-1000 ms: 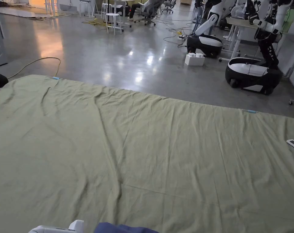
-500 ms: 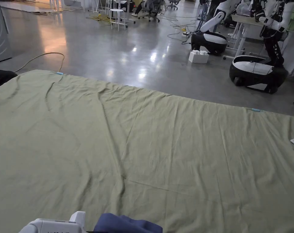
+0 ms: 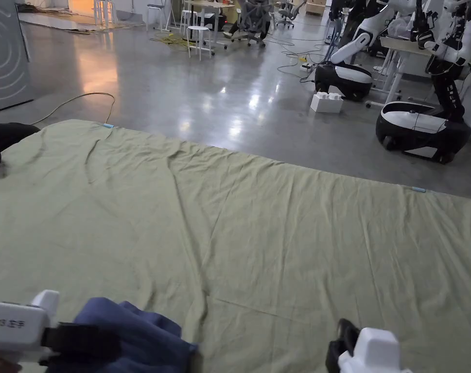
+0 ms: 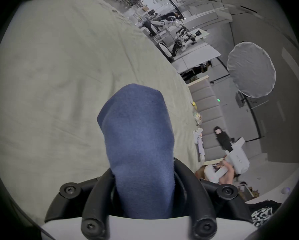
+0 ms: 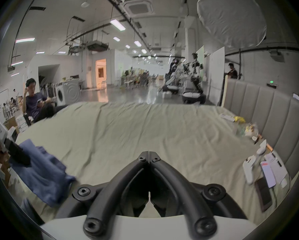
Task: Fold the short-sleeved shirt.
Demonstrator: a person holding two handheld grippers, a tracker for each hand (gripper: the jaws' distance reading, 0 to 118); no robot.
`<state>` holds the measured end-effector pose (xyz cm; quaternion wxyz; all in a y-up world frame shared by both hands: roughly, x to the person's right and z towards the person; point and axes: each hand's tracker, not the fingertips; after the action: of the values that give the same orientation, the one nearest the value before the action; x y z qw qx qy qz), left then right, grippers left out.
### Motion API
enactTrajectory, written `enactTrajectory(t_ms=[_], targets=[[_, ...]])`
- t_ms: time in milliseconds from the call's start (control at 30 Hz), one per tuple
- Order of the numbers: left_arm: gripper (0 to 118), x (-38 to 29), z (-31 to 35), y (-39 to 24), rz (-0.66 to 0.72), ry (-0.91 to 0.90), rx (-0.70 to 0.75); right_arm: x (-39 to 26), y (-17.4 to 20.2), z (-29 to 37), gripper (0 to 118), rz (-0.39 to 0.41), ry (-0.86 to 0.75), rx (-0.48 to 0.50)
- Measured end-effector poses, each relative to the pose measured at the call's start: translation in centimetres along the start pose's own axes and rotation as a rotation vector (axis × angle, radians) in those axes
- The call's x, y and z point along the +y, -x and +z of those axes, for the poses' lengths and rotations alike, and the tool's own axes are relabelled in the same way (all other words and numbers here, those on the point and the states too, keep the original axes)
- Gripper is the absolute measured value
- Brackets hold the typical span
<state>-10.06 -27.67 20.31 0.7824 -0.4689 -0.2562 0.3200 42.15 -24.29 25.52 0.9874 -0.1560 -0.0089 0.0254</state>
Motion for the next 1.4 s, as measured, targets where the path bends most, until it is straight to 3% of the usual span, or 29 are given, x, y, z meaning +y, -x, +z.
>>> enactTrajectory(t_ms=[233, 500, 700, 767, 833, 933, 1167, 1400], targets=[[26, 4.7, 7.9, 1.4, -0.053, -0.007, 0.283, 4.1, -3.1, 1.5, 0, -0.024, -0.092, -0.045], [26, 8.4, 12.4, 3.1, -0.071, -0.002, 0.541, 4.4, -4.0, 2.3, 0, -0.051, -0.085, -0.077], [27, 8.9, 10.9, 4.6, -0.042, 0.042, 0.704, 3.4, -3.5, 2.2, 0, -0.033, -0.048, -0.082], [33, 8.7, 9.9, 4.9, -0.042, 0.04, 0.772, 3.0, -3.3, 2.2, 0, -0.032, -0.042, -0.078], [42, 8.3, 9.0, 5.4, -0.098, 0.052, 0.85, 2.7, -3.1, 2.2, 0, -0.032, -0.033, -0.072], [65, 7.5, 7.9, 5.4, -0.17, 0.094, 0.957, 2.4, -2.8, 2.0, 0, -0.025, -0.021, -0.062], [65, 7.3, 7.7, 5.0, -0.233, -0.05, 1.196, 2.2, -2.7, 1.9, 0, -0.032, -0.023, -0.061], [64, 4.1, 4.6, 1.7, -0.333, -0.264, 1.216, 1.7, -2.3, 1.7, 0, -0.043, -0.018, -0.047]])
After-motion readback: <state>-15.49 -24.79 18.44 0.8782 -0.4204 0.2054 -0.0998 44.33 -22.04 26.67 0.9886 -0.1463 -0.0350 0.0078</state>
